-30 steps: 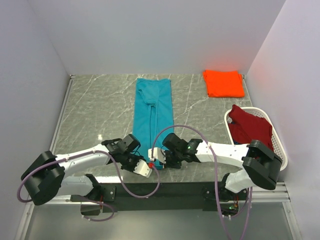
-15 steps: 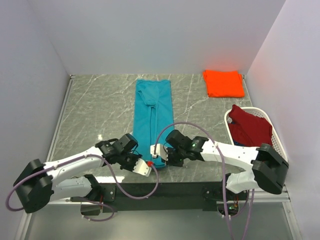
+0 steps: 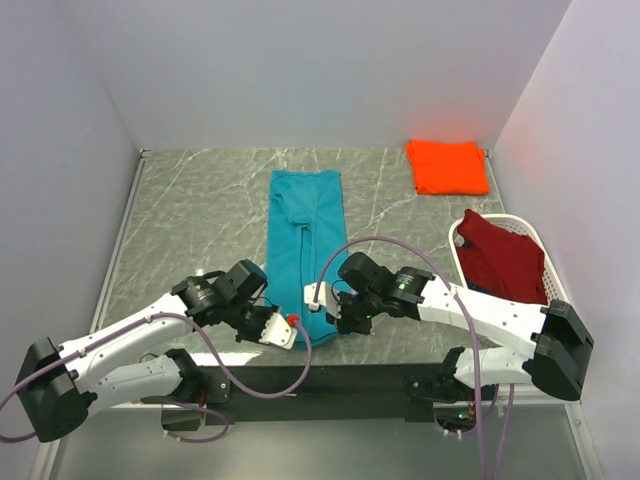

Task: Fold and stack the t-shirts
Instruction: Fold the tshirt

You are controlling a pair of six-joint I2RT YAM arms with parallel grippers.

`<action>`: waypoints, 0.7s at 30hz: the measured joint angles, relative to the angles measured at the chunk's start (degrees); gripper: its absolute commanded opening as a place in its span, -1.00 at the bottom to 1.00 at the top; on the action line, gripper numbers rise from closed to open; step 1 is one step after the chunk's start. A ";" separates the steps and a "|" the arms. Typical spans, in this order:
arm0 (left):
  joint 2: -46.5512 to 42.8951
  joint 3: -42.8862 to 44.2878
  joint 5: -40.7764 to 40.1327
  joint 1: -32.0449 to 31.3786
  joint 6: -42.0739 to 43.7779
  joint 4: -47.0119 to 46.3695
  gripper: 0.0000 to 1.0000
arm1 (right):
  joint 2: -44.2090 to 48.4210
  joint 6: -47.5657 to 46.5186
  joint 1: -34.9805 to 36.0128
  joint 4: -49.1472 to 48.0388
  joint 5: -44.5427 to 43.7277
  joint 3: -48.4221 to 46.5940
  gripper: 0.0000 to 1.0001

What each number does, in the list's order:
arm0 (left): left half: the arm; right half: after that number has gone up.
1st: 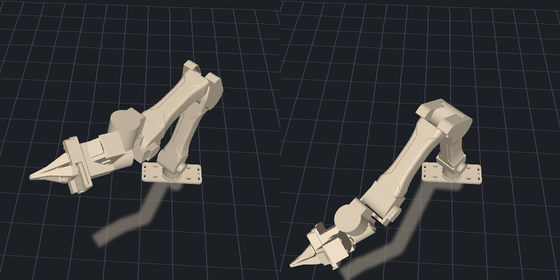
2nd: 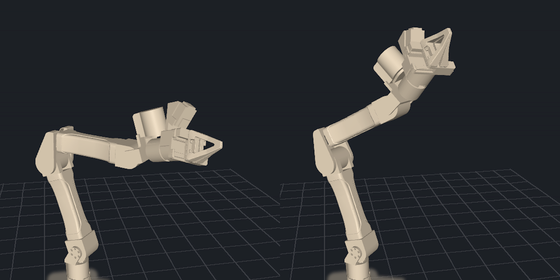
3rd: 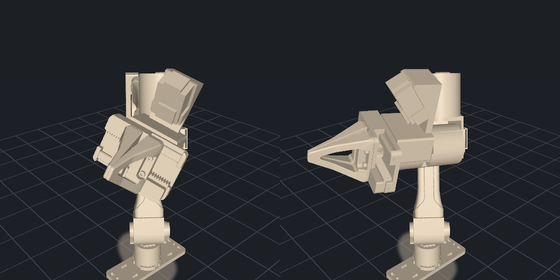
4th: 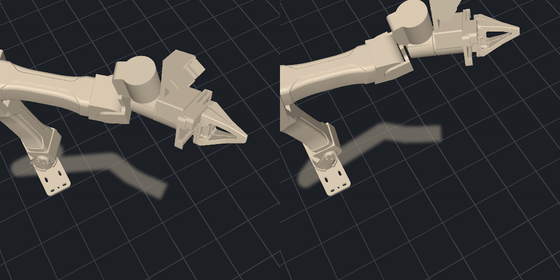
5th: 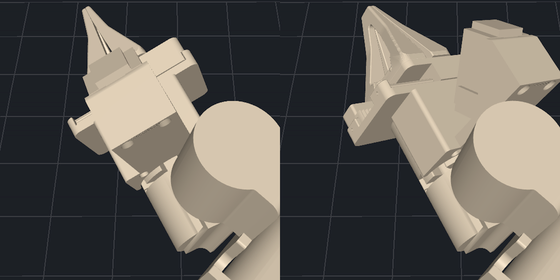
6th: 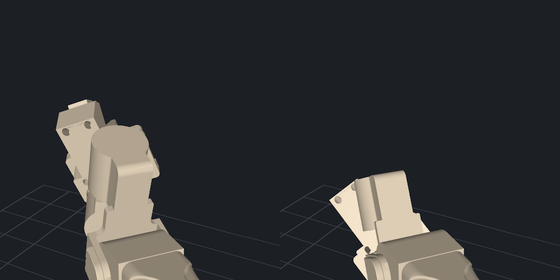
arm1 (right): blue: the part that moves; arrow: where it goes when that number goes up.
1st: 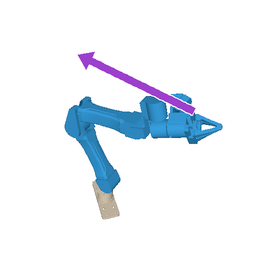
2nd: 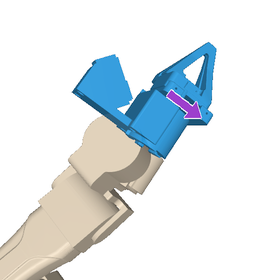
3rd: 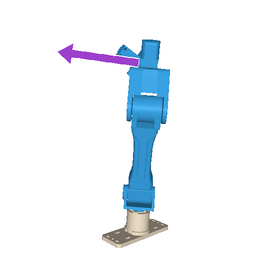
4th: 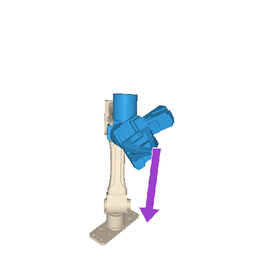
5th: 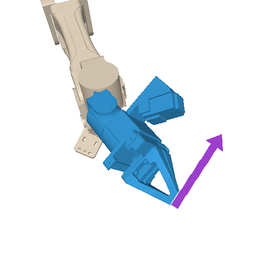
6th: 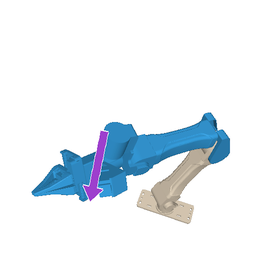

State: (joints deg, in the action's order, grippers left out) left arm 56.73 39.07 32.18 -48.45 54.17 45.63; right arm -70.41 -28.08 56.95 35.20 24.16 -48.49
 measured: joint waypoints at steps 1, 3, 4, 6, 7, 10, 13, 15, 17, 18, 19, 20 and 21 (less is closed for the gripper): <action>0.13 0.50 0.15 0.20 -0.44 0.44 -0.99 | 0.15 0.13 -0.13 0.39 0.39 0.00 -1.00; 0.52 2.12 1.25 1.84 -0.92 1.46 -0.99 | 0.33 -0.17 -1.44 1.14 1.05 -0.26 -1.00; 0.87 3.02 1.77 3.41 -0.87 1.92 -0.99 | 0.33 -0.46 -2.71 1.62 1.16 -0.68 -1.00; 2.40 5.38 3.41 8.46 0.11 2.64 -0.99 | 0.11 -1.40 -5.40 2.54 1.11 -2.19 -1.00; 3.39 6.69 4.07 10.45 0.72 3.13 -0.99 | -0.13 -2.05 -6.86 2.71 1.09 -3.26 -1.00; 7.72 10.29 5.07 15.65 3.13 2.36 -0.99 | -1.44 -4.20 -9.99 2.91 0.98 -7.15 -1.00; 11.08 11.89 5.55 18.12 5.35 1.11 -0.99 | -4.11 -6.82 -12.66 2.80 0.98 -10.97 -1.00; 13.99 13.38 6.05 19.74 6.91 0.52 -0.99 | -6.19 -8.61 -14.64 2.56 0.94 -12.98 -1.00; 17.77 15.61 6.67 21.81 8.22 -0.57 -0.99 | -8.68 -10.69 -16.90 2.08 0.76 -14.80 -1.00; 19.82 16.81 6.97 23.12 8.90 -1.29 -0.99 | -9.99 -11.82 -17.90 2.01 0.74 -15.76 -1.00; 21.68 17.90 7.10 24.26 9.57 -2.23 -0.98 | -11.52 -13.03 -18.93 1.75 0.68 -16.68 -1.00; 23.58 18.93 7.19 25.27 10.14 -3.04 -0.96 | -12.83 -14.01 -19.74 1.64 0.63 -17.59 -1.00; 24.98 19.93 7.19 26.10 10.60 -3.72 -0.95 | -13.90 -14.80 -20.28 1.46 0.55 -18.27 -1.00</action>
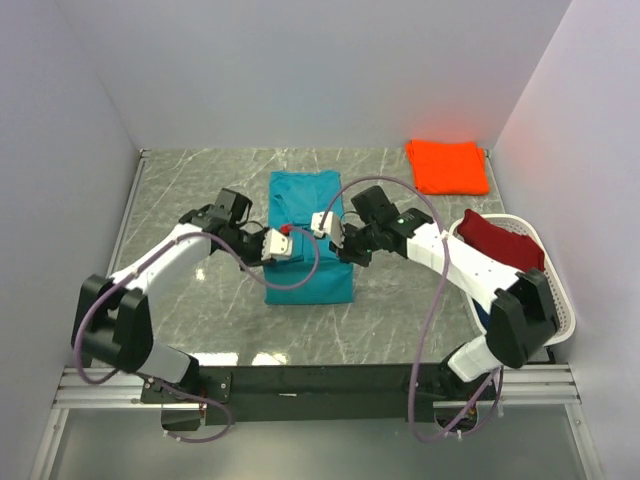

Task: Fold and stack the t-shirts
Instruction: Fold the tshirt

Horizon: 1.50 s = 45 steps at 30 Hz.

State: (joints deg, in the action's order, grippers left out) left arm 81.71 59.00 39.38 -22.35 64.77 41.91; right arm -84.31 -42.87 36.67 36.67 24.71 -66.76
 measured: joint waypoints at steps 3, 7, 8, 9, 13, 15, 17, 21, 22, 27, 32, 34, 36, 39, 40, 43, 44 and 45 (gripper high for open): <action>5.14 4.15 0.09 1.77 1.51 -1.07 -0.91 | -3.96 -2.45 -1.90 -0.96 -0.09 -2.05 -1.00; 11.93 10.40 0.50 3.28 2.58 -1.68 -0.88 | -8.92 -4.87 -3.82 -1.60 -0.15 -5.33 -1.00; 13.16 11.37 0.55 3.67 2.73 -1.95 -0.88 | -10.47 -5.40 -4.46 -1.75 -0.13 -6.62 -1.00; 14.34 12.20 0.59 4.13 2.93 -2.21 -0.88 | -11.87 -5.90 -4.96 -1.90 -0.17 -7.82 -1.00; 18.01 14.47 0.83 5.66 3.34 -2.82 -0.88 | -16.15 -7.54 -6.43 -2.86 -0.26 -11.41 -1.00; 19.32 15.34 0.85 6.05 3.41 -3.13 -0.88 | -17.97 -8.09 -6.86 -2.91 -0.26 -13.22 -1.00; 20.39 16.04 0.85 6.25 3.43 -3.69 -0.87 | -19.47 -8.50 -7.10 -2.99 -0.28 -14.60 -1.00; 22.08 16.79 0.81 6.43 3.39 -5.09 -0.82 | -21.97 -9.07 -7.48 -3.63 -0.33 -15.80 -1.00; 22.51 17.00 0.79 6.43 3.37 -5.55 -0.78 | -22.32 -9.11 -7.54 -3.58 -0.42 -15.80 -1.00; 25.22 18.49 0.22 6.56 2.89 -7.76 -0.35 | -24.30 -8.90 -7.72 -3.96 -1.79 -16.37 -0.52; 26.95 18.97 -1.09 7.39 1.03 -10.01 0.15 | -26.23 -7.87 -8.48 -5.57 -4.22 -17.94 0.26; 26.97 19.04 -1.53 7.98 0.31 -10.03 0.12 | -26.18 -7.28 -9.40 -6.27 -4.48 -18.45 0.26; 26.75 19.02 -1.70 8.61 -0.59 -10.19 0.09 | -25.90 -6.40 -10.64 -6.88 -4.81 -18.93 0.25; 24.92 17.27 -1.79 9.53 -1.81 -11.15 0.08 | -23.85 -5.57 -12.22 -6.75 -4.83 -18.69 0.18; 23.45 15.63 -1.92 9.77 -2.43 -11.63 0.08 | -22.67 -5.16 -12.61 -6.82 -4.76 -18.14 0.15; 18.16 10.51 -2.14 10.01 -3.82 -11.63 0.08 | -18.43 -3.58 -12.92 -5.29 -4.13 -16.46 0.14; 16.94 9.66 -2.14 10.01 -4.55 -11.65 0.07 | -17.51 -2.75 -12.92 -4.66 -3.67 -16.41 0.13; 16.28 9.44 -2.10 10.01 -5.57 -11.69 0.08 | -16.98 -1.66 -12.92 -4.31 -3.13 -16.44 0.12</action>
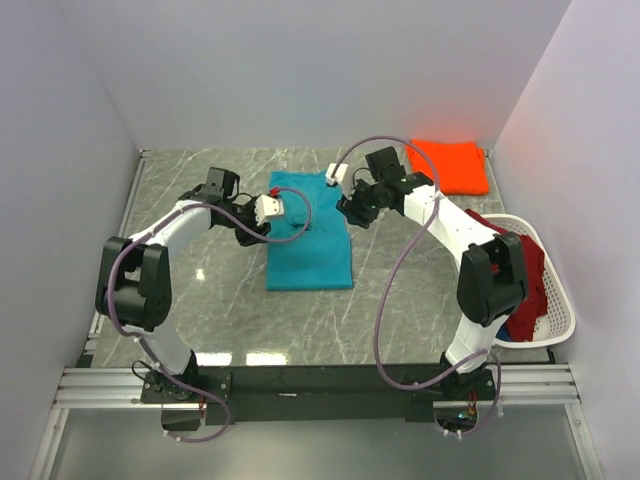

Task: Fold and stack the t-shirts
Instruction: Fold the tshirt

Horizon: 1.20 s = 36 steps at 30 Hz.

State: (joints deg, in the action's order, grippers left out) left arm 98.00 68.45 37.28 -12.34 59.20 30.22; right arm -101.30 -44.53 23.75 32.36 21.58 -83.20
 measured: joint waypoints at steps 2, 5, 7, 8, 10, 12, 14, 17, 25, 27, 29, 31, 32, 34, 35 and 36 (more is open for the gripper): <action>0.07 0.17 0.22 0.04 -1.92 -0.79 0.09 | 0.11 2.38 -0.02 0.87 1.27 -0.46 0.12; 2.69 2.97 1.22 0.61 -6.82 -0.57 0.11 | -3.15 8.20 -0.79 3.93 4.42 -4.22 0.12; 5.38 6.19 2.60 0.98 -10.47 -0.70 0.11 | -6.84 12.68 -2.12 4.57 7.19 -8.00 0.14; 7.02 7.98 3.45 1.20 -12.83 -1.11 0.11 | -8.46 14.69 -2.91 4.87 8.28 -9.55 0.14; 9.14 9.86 5.01 1.57 -17.29 -2.49 0.11 | -12.20 19.43 -5.09 4.70 11.34 -12.33 0.15; 10.32 10.34 6.03 1.90 -21.53 -3.61 0.09 | -15.43 24.35 -6.99 4.50 13.90 -13.51 0.17; 11.61 10.88 7.19 2.21 -26.40 -4.66 0.08 | -17.49 27.91 -8.81 4.37 15.58 -13.66 0.17; 14.27 12.59 8.50 2.62 -32.46 -6.32 0.06 | -20.04 32.24 -10.08 4.09 17.70 -13.66 0.18; 19.56 14.84 9.94 3.54 -41.75 -7.34 0.03 | -22.08 39.01 -10.12 2.08 22.60 -13.66 0.18; 20.24 14.91 10.01 3.58 -42.88 -7.43 0.04 | -22.36 39.78 -10.12 1.29 23.19 -13.66 0.18; 20.70 14.91 10.03 3.56 -43.85 -7.61 0.04 | -23.12 40.44 -10.12 0.81 23.61 -13.66 0.19; 20.92 14.91 10.01 3.56 -44.24 -7.72 0.06 | -24.35 40.65 -10.12 0.72 23.78 -13.66 0.18; 20.98 14.91 10.03 3.56 -44.52 -7.74 0.06 | -24.83 40.68 -10.12 0.72 23.80 -13.66 0.18; 20.98 14.91 10.01 3.56 -45.00 -7.87 0.07 | -26.14 40.68 -10.12 0.76 23.76 -13.49 0.18; 21.00 14.91 9.99 3.58 -45.16 -7.93 0.07 | -26.38 40.68 -10.12 0.87 23.74 -13.29 0.18; 21.00 14.91 9.97 3.58 -45.27 -7.96 0.07 | -26.47 40.65 -10.10 1.11 23.74 -12.94 0.18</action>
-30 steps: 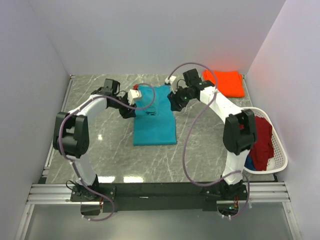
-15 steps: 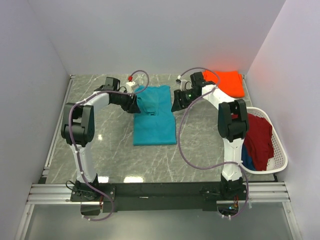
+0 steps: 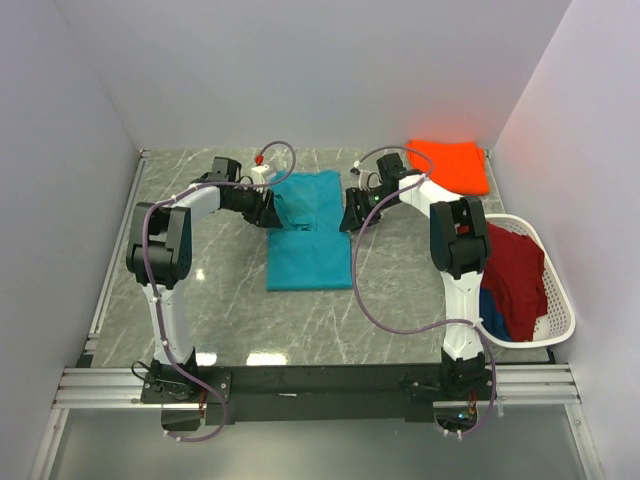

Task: Fold and stack the t-shirts
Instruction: Fold the tshirt

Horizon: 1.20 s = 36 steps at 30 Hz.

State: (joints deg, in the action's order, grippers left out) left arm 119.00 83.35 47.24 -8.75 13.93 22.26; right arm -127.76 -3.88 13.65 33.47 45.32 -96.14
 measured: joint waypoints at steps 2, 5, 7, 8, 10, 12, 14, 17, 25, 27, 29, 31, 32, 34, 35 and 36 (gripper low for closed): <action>0.09 0.00 0.02 0.00 -0.15 0.00 0.06 | 0.00 -0.02 -0.02 0.44 0.07 0.17 0.18; 0.55 0.00 0.00 0.00 -0.28 0.00 0.05 | 0.00 -0.04 0.02 0.35 0.33 0.17 0.12; 1.01 0.00 -0.04 0.00 -0.33 0.07 0.04 | 0.00 -0.09 0.04 0.46 0.48 0.17 0.07; 1.25 0.00 -0.07 -0.02 -0.33 0.24 0.04 | 0.00 -0.22 0.07 0.48 0.68 0.17 0.05; 1.42 0.00 -0.09 -0.02 -0.33 0.66 0.02 | 0.00 -0.42 0.09 0.57 0.90 0.17 -0.03; 1.49 0.00 -0.07 -0.02 -0.31 1.14 0.01 | 0.00 -0.63 0.15 0.94 1.03 0.17 -0.06; 1.49 -0.02 -0.04 0.00 -0.28 1.46 -0.01 | 0.00 -0.96 0.31 1.36 1.27 0.17 -0.08; 1.49 -0.04 0.00 -0.02 -0.31 1.62 -0.06 | 0.00 -1.68 0.48 2.29 1.57 0.17 -0.11; 1.51 -0.09 0.04 -0.02 -0.33 2.12 -0.10 | -0.09 -2.73 1.03 3.96 2.36 0.09 -0.16; 1.51 -0.09 0.02 0.00 -0.35 2.19 -0.10 | -0.20 -3.04 1.09 4.26 2.34 0.07 -0.17; 1.51 -0.09 0.02 -0.02 -0.37 2.19 -0.13 | -0.39 -3.19 1.11 4.42 2.32 0.02 -0.21; 1.51 -0.09 0.02 -0.02 -0.48 2.21 -0.27 | -0.79 -3.28 1.11 4.74 2.29 -0.26 -0.28; 1.53 -0.09 0.02 -0.02 -0.76 2.21 -0.36 | -1.05 -3.30 1.11 4.72 2.27 -0.39 -0.34; 1.53 -0.09 0.00 -0.02 -1.27 2.25 -0.59 | -1.53 -3.56 1.16 4.90 2.14 -0.48 -0.52; 1.53 -0.09 0.02 0.00 -1.40 2.25 -0.64 | -1.75 -3.61 1.18 5.05 2.14 -0.61 -0.59; 1.53 -0.15 0.02 -0.02 -1.44 2.19 -0.69 | -1.95 -3.61 1.22 5.05 2.12 -0.61 -0.74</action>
State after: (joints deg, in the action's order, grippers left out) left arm 120.53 83.20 47.27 -8.78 12.49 24.45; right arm -129.71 -7.49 14.87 38.52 47.44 -96.75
